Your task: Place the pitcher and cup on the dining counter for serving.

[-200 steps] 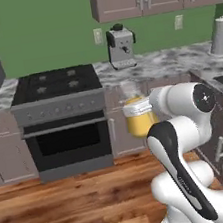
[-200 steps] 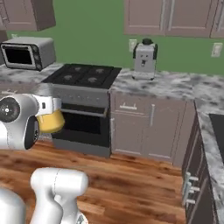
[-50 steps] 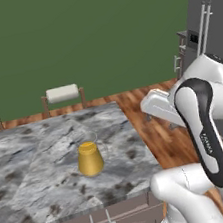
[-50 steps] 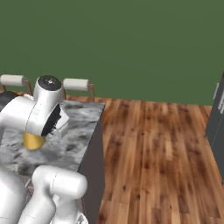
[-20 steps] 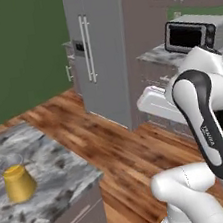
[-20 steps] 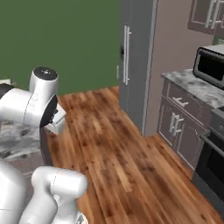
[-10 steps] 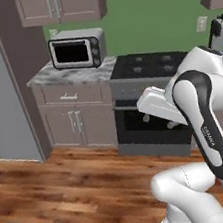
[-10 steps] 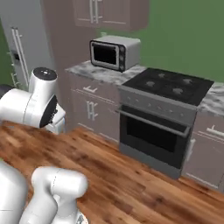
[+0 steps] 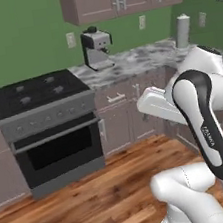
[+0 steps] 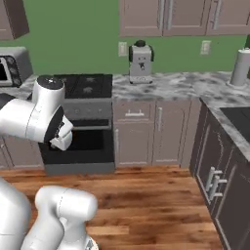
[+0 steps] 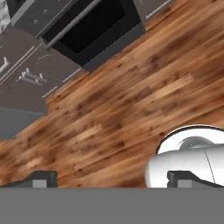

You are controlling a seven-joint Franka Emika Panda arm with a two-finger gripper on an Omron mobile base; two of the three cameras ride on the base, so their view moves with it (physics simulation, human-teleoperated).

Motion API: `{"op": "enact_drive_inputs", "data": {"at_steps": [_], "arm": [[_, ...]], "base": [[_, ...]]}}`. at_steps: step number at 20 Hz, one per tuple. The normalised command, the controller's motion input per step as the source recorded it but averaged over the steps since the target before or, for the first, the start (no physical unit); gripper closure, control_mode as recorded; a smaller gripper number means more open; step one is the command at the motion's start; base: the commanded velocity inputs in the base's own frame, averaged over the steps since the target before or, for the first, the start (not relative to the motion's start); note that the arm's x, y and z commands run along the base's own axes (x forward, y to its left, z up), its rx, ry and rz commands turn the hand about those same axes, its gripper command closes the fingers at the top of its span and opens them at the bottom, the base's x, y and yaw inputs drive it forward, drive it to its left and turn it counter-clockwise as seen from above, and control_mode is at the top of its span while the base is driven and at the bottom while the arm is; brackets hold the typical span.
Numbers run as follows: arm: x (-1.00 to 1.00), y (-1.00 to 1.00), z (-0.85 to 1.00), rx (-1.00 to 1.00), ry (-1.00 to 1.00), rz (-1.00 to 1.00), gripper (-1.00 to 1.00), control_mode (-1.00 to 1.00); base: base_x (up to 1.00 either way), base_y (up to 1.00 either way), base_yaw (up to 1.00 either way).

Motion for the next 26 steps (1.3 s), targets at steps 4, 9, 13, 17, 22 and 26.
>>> {"op": "enact_drive_inputs", "data": {"at_steps": [4,9,13,17,22,26], "arm": [[0.0,0.0,0.0,0.0,0.0,0.0,-1.0,1.0],[0.0,0.0,0.0,0.0,0.0,0.0,-1.0,1.0],[0.0,0.0,0.0,0.0,0.0,0.0,-1.0,1.0],[0.0,0.0,0.0,0.0,0.0,0.0,-1.0,1.0],[0.0,0.0,0.0,0.0,0.0,0.0,-1.0,1.0],[0.0,0.0,0.0,0.0,0.0,0.0,-1.0,1.0]], "base": [[0.0,-0.06,-0.92],[0.0,-0.22,-0.88],[0.0,-0.4,-0.83],[0.1,-0.57,-0.73],[0.22,-0.73,-0.65],[0.4,-0.86,-0.5]]}}
